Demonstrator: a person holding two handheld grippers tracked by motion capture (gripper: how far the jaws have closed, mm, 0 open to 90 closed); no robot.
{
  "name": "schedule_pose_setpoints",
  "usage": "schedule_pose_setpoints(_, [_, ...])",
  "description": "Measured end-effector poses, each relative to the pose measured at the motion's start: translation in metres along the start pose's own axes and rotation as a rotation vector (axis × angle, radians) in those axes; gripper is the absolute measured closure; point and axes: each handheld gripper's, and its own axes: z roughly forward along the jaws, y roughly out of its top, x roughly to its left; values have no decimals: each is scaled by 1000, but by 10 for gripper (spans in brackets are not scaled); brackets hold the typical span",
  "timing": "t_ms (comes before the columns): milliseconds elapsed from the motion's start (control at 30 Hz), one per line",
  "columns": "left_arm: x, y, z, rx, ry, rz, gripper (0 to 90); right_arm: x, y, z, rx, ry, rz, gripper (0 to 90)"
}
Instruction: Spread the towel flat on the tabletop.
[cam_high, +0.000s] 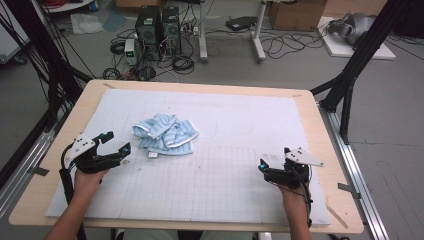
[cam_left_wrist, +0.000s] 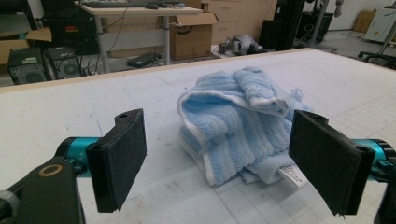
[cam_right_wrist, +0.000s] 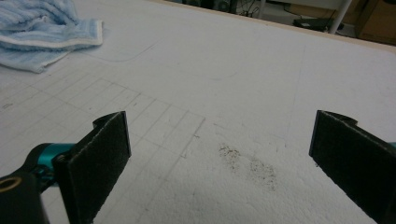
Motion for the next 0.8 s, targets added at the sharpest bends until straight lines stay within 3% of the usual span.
schedule_pose_setpoints(300, [3, 0, 3, 26, 22, 3, 209, -1, -1, 0, -3, 1, 10, 43])
schedule_pose_setpoints(533, [3, 2, 4, 24, 20, -7, 206, -3, -2, -1, -9, 49, 27, 43])
schedule_pose_setpoints(800, [-5, 4, 6, 48, -43, 5, 187, 2, 1, -6, -20, 70, 28, 43])
